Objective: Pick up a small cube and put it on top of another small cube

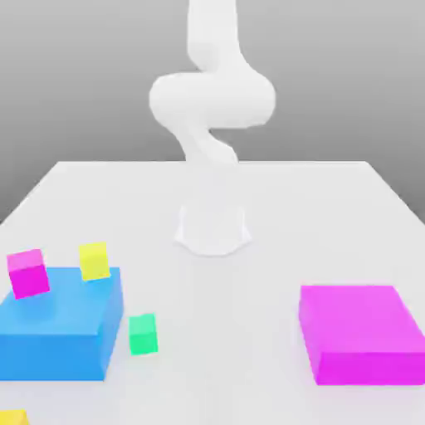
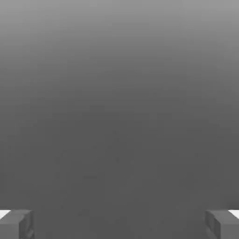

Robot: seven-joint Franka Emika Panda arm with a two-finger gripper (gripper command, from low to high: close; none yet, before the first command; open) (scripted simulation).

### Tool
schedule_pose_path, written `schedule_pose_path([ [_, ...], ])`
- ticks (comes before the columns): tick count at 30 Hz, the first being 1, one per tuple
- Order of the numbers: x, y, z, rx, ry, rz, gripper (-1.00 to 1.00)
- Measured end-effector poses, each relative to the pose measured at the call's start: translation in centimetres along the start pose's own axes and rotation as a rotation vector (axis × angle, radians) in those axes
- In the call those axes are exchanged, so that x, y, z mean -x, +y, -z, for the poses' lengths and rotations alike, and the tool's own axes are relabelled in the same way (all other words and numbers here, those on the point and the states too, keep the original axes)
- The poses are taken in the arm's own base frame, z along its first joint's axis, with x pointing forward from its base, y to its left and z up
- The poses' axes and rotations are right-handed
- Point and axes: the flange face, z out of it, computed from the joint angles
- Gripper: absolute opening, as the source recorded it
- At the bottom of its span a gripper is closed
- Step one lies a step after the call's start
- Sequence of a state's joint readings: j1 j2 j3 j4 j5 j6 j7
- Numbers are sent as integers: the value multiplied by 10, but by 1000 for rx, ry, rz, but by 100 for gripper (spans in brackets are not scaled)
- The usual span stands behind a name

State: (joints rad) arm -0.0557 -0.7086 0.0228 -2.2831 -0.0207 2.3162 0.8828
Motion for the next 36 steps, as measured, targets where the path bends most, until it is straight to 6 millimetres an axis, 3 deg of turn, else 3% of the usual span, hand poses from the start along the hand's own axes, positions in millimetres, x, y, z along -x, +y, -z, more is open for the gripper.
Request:
schedule_pose_path([
  [7,-33,18,-115,208,0,-249,0],
  [14,-59,70,-227,388,-3,-502,0],
  [20,-76,142,-315,531,-3,-741,0],
  [23,-73,177,-356,593,-12,-852,0],
  [30,-57,271,-441,730,-33,-1133,0],
  [33,-43,313,-472,783,-44,-1258,0],
  [36,-24,341,-507,797,-46,-1293,0],
])
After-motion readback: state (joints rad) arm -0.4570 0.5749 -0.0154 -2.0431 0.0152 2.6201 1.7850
